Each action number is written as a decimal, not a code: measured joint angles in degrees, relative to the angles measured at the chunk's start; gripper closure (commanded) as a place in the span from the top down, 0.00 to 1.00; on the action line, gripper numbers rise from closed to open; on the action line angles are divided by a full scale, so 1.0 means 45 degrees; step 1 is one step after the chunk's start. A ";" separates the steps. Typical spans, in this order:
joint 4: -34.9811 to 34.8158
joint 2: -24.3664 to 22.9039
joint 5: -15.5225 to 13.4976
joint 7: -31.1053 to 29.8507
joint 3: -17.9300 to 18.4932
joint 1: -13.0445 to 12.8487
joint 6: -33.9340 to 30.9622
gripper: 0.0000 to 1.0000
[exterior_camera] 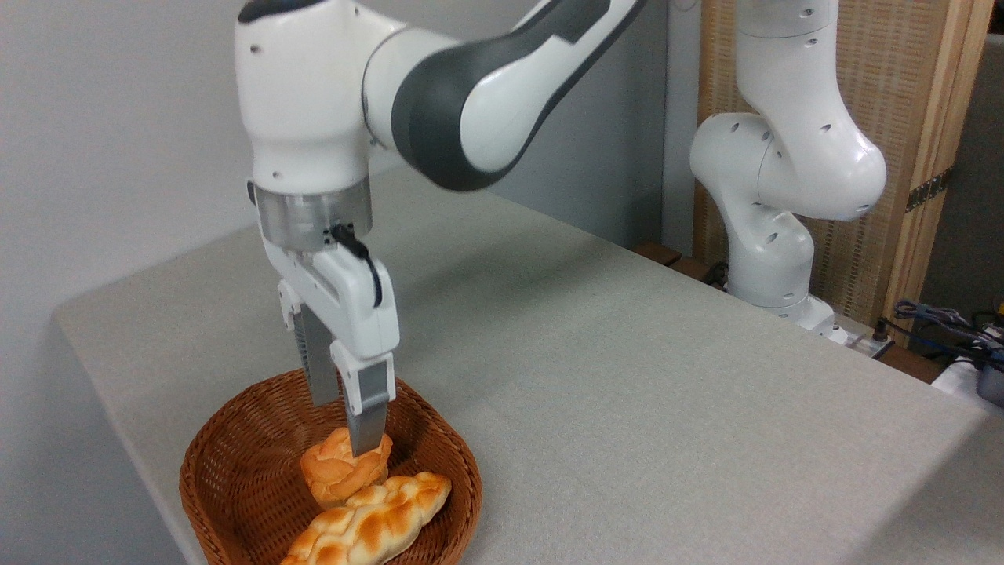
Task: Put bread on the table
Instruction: 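Close the gripper on the small round bread roll, then lift the roll out of the basket and carry it beside the basket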
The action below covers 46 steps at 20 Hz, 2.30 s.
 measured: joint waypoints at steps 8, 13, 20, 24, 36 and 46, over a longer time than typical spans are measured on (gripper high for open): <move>-0.0496 0.0501 0.0002 0.0103 -0.0141 -0.0026 0.0613 0.98; -0.0536 0.0848 0.0009 0.0137 -0.0247 -0.0062 0.0855 0.67; -0.0536 0.1033 0.0016 0.0235 -0.0294 -0.0063 0.1104 0.47; -0.0536 0.1033 0.0016 0.0240 -0.0297 -0.0063 0.1106 0.47; -0.0482 0.1004 0.0016 0.0241 -0.0298 -0.0059 0.1118 0.47; -0.0283 -0.1357 -0.0149 0.0292 -0.0019 0.0090 -0.1477 0.48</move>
